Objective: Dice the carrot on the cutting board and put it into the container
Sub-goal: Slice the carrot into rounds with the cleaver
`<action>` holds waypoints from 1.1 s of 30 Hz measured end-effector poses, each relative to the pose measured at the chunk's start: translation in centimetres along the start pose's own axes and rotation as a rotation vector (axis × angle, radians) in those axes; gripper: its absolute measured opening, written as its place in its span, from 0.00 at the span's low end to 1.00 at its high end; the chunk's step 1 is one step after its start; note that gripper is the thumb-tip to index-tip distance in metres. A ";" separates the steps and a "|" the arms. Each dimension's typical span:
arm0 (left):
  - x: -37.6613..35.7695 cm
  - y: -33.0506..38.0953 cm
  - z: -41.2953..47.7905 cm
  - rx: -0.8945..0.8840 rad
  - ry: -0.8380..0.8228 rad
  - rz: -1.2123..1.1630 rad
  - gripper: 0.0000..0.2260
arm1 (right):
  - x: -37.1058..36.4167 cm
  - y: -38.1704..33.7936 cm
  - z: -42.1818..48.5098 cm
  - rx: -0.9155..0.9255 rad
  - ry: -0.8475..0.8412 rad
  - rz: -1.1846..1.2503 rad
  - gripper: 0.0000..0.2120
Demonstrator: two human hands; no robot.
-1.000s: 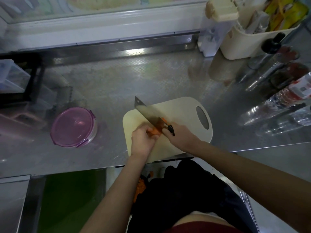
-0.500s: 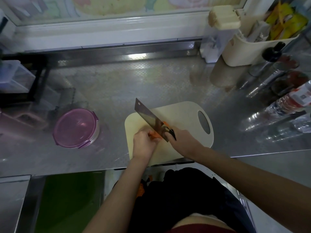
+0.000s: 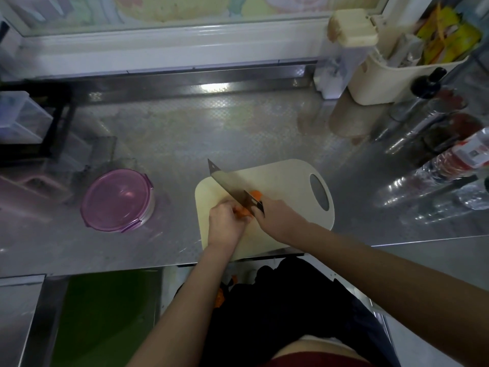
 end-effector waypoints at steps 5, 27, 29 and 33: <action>-0.4 -0.2 -0.2 -0.021 0.063 -0.009 0.02 | 0.8 -1.2 0.7 -0.012 -0.039 -0.017 0.15; -0.1 0.3 -0.4 -0.007 0.048 0.006 0.04 | 0.8 0.6 -3.1 -0.039 -0.053 -0.082 0.14; 0.0 0.4 -0.4 -0.021 0.057 0.004 0.04 | -0.1 0.7 -2.1 -0.045 -0.054 -0.055 0.15; 0.0 0.6 -0.5 -0.036 0.067 -0.005 0.02 | -1.1 0.5 -0.5 -0.042 -0.055 -0.047 0.18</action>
Point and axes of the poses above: each hand's wrist, its own z-axis towards the middle knuckle, its own x-axis out of the back of the hand, y = z × x, the point moved 4 cm from there along z, towards the middle knuckle, and after that the axes turned 7 degrees about -z, right-handed, at the moved point
